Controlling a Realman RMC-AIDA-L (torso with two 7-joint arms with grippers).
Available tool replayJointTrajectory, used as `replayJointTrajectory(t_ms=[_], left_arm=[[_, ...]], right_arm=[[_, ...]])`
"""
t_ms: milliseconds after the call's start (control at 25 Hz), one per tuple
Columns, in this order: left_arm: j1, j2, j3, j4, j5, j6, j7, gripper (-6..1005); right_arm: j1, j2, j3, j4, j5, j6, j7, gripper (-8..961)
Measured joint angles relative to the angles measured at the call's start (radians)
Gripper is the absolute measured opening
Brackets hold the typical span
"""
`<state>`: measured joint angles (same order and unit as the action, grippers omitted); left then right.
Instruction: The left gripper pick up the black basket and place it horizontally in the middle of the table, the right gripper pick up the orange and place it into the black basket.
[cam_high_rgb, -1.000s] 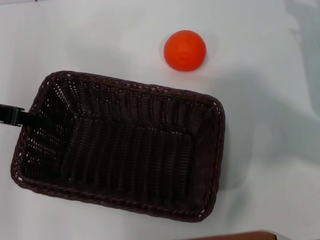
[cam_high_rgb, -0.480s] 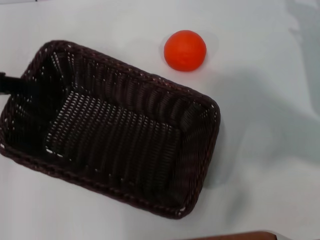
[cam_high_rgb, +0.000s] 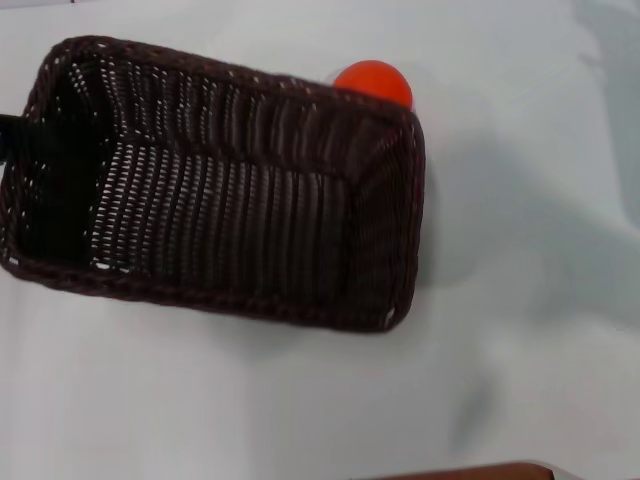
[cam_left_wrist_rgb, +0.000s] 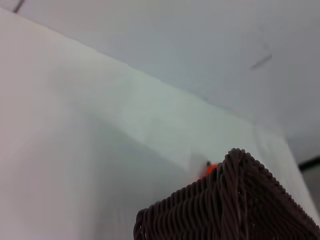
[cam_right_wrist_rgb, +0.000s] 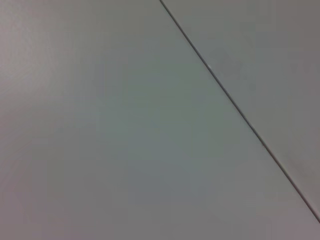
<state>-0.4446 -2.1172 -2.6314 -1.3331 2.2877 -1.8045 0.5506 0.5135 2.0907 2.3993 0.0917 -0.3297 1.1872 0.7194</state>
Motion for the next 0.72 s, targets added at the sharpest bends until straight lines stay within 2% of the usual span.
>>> replayJointTrajectory(t_ms=[120, 280, 520, 720], left_arm=[[0.005, -0.007, -0.039, 0.037, -0.007, 0.023, 0.000, 187], [0.013, -0.010, -0.046, 0.091, -0.009, 0.072, 0.001, 187], [0.028, -0.040, -0.036, 0.170, -0.015, 0.186, 0.009, 187], [0.030, -0.041, -0.031, 0.232, -0.016, 0.219, 0.031, 188]], right_arm=[[-0.001, 0.000, 0.001, -0.001, 0.000, 0.000, 0.003, 787], [-0.001, 0.000, 0.003, 0.001, 0.001, 0.000, 0.004, 789], [0.003, 0.000, 0.003, 0.002, 0.001, 0.000, 0.006, 791], [0.005, 0.000, 0.003, 0.002, 0.002, 0.000, 0.006, 793]])
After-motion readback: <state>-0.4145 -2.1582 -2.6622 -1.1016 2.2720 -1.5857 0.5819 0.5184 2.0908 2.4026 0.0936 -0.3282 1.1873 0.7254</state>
